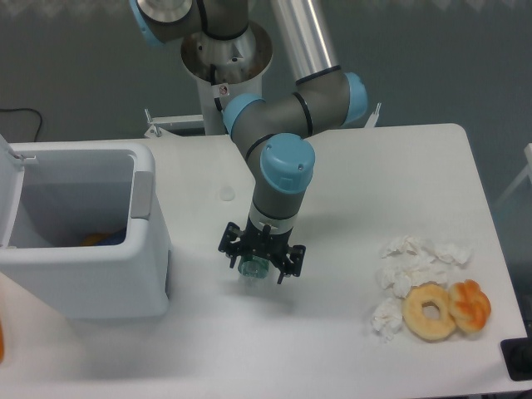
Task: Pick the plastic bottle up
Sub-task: 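Close the gripper fingers on the bottle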
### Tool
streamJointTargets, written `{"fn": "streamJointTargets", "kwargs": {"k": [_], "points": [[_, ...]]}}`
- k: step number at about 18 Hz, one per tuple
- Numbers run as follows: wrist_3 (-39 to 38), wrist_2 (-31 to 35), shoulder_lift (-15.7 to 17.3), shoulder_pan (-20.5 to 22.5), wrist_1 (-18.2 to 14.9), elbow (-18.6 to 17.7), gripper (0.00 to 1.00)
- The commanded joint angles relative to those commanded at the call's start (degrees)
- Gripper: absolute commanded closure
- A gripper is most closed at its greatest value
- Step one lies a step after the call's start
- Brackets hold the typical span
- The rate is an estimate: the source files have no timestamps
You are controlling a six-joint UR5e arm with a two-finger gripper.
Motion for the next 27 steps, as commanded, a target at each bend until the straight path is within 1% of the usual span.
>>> {"fn": "streamJointTargets", "kwargs": {"k": [5, 12, 16, 27], "points": [[0.0, 0.1, -1.1, -0.3, 0.0, -0.1, 0.00], [-0.1, 0.2, -1.2, -0.3, -0.1, -0.3, 0.00], [-0.2, 2.9, -1.7, -0.9, 0.0, -0.4, 0.00], [-0.4, 2.8, -2.1, -1.0, 0.2, -0.1, 0.00]]}}
